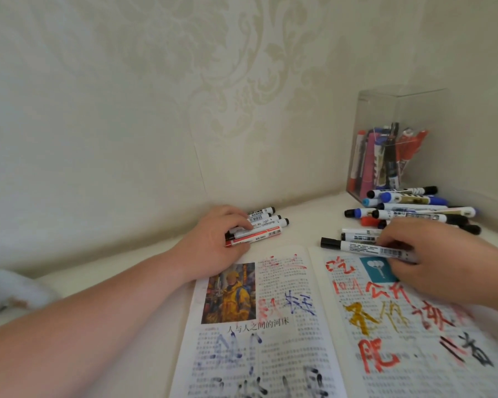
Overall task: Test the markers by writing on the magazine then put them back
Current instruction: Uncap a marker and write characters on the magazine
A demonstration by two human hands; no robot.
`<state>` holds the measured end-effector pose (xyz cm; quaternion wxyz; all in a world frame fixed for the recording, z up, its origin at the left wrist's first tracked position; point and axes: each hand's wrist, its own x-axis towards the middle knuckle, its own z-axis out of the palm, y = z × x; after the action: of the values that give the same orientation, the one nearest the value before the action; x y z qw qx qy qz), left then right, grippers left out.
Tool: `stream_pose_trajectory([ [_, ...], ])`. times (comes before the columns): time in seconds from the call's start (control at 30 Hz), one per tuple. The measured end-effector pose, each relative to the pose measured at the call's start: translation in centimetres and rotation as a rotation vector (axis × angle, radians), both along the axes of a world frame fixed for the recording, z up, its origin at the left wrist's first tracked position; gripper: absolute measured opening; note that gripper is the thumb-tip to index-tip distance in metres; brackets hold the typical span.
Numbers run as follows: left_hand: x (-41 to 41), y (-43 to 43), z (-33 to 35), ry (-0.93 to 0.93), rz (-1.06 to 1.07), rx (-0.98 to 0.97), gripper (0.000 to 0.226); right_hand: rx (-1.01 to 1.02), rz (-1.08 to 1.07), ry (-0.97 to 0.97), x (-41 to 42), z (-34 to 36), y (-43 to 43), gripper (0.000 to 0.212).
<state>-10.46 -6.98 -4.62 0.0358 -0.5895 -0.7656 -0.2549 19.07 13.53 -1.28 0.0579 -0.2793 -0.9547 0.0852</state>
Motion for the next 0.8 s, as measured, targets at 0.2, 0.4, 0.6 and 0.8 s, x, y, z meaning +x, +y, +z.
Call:
stream_pose_trajectory([
  [0.2,5.6,1.8,3.2,0.097,-0.062,0.134,0.031,-0.221,-0.039,0.273,0.6,0.3,0.2,0.016],
  [0.4,12.8,7.2,3.5,-0.003,-0.239,0.022,0.05,-0.708,-0.008,0.753,0.9,0.7,-0.2,0.007],
  [0.6,13.4,8.6,1.8,-0.072,-0.261,0.1,0.02,-0.931,0.07,0.892,0.5,0.0,0.3,0.01],
  [0.8,13.2,8.6,1.1,-0.145,-0.257,-0.008,0.033,-0.901,0.09,0.879,-0.1,-0.9,0.1,0.007],
])
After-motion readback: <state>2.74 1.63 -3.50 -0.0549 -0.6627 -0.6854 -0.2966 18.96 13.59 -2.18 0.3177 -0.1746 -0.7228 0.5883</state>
